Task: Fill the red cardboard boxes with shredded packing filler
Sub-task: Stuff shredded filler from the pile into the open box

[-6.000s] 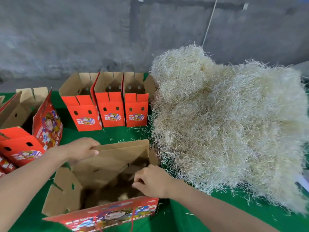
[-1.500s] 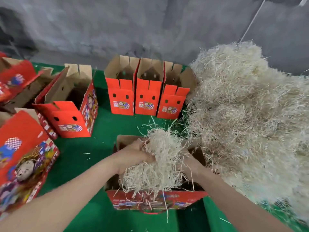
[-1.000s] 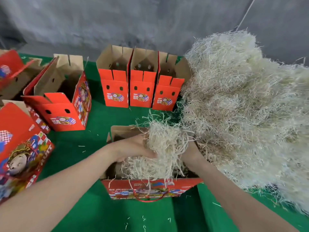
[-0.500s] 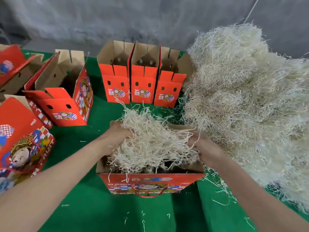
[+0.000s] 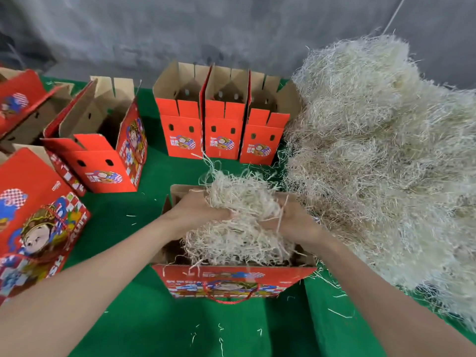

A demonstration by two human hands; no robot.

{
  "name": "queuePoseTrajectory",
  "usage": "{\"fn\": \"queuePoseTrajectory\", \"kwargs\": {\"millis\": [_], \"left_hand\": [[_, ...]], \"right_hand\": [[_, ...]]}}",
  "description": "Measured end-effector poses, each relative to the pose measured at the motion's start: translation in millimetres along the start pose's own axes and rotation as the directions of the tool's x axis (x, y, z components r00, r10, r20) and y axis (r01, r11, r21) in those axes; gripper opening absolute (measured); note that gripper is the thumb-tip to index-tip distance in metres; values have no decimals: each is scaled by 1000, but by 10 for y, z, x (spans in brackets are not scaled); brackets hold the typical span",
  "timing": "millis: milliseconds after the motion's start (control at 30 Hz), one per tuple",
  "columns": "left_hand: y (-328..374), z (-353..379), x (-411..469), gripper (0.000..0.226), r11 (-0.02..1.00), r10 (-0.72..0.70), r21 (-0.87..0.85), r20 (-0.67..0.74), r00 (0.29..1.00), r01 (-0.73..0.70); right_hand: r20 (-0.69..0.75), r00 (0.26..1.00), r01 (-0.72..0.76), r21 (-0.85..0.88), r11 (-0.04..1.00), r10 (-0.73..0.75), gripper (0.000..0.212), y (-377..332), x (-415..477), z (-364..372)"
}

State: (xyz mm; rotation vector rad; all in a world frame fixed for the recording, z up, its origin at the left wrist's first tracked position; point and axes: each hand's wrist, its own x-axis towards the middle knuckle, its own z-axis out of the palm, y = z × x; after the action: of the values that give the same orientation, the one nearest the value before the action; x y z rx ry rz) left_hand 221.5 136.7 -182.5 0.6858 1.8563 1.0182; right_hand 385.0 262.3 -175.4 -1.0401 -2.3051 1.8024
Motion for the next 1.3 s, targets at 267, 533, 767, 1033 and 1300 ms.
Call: {"fn": "queuePoseTrajectory", "kwargs": {"millis": [267,533,767,1033,1300], "left_hand": [[28,-69,-128,53,988,-96,-86,291,952,125],[-170,-332,-150,56,965,-25,-248,232,972,84],[-198,-90,-122,92,996,15,-89,85,996,-8],[-310,-393,-63,60,781,183,613,-41,982,-120],[-200,-197,90,101,964,-196,233,284,938,131]], "right_hand": [[127,990,-88,173,981,66,80,39,12,1],[-84,992,-94,1,996,94,49,147,28,-12],[327,940,-113,20,993,101,54,-1,-28,66],[126,967,-143,-452,880,222,52,260,201,-50],[366,900,-215,-101,971,237,63,91,195,31]]}}
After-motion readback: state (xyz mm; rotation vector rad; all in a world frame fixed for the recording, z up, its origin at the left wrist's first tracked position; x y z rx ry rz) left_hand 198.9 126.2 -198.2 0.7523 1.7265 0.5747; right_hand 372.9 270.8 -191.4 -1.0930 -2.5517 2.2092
